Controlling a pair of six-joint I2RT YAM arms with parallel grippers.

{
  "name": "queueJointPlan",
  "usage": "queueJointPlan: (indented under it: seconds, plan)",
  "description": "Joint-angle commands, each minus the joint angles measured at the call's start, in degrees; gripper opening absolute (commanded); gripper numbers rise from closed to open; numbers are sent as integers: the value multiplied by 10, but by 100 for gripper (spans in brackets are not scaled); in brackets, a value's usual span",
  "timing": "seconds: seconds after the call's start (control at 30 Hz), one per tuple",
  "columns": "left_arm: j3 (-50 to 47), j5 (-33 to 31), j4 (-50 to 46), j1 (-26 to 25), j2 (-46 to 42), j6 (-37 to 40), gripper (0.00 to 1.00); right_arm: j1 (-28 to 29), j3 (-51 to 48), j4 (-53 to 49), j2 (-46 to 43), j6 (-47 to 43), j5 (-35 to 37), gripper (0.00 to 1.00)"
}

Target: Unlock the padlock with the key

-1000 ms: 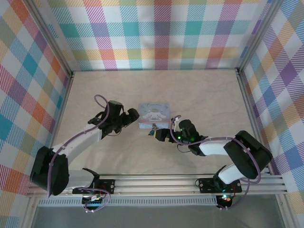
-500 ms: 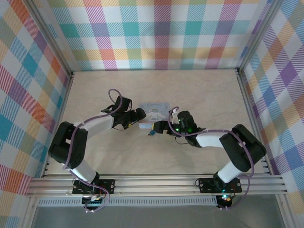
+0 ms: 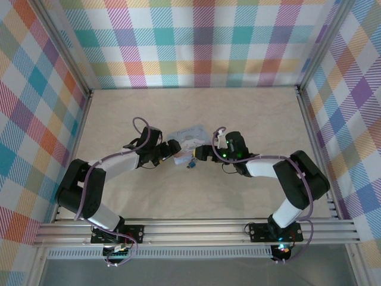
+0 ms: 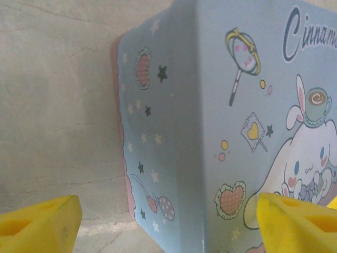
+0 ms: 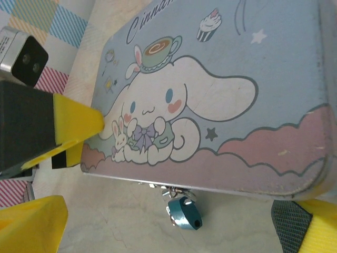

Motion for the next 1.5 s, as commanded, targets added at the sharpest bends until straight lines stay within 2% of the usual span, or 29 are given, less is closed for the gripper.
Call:
queueJointPlan:
  seconds: [0.0, 0.27, 0.6, 0.73, 0.83, 0.97, 1.17, 1.47]
  plan:
    - [-37, -12, -43, -16, -11, -14, 85, -5, 24, 23, 18, -22, -23, 100]
    - [-71, -37, -42, -45, -60, -46, 85, -5, 29, 79, 36, -14, -36, 100]
    - [-51, -78, -107, -46, -147, -38, 87, -14, -35, 82, -29, -36, -17, 100]
    - [-42, -66, -105, -46, -181, -36, 86, -16, -63, 77, -58, -60, -31, 99]
    - [-21, -39, -95, -46, -190, -31, 85, -16, -73, 85, -60, -70, -62, 93]
    - [21, 8, -81, -47, -163, -24, 81, -15, -71, 100, -40, -74, -93, 84]
    - [77, 47, -56, -49, -87, -24, 74, -12, -58, 127, 5, -85, -92, 82]
    - [109, 70, -38, -56, 6, -22, 69, 1, -46, 218, 89, -66, -109, 74]
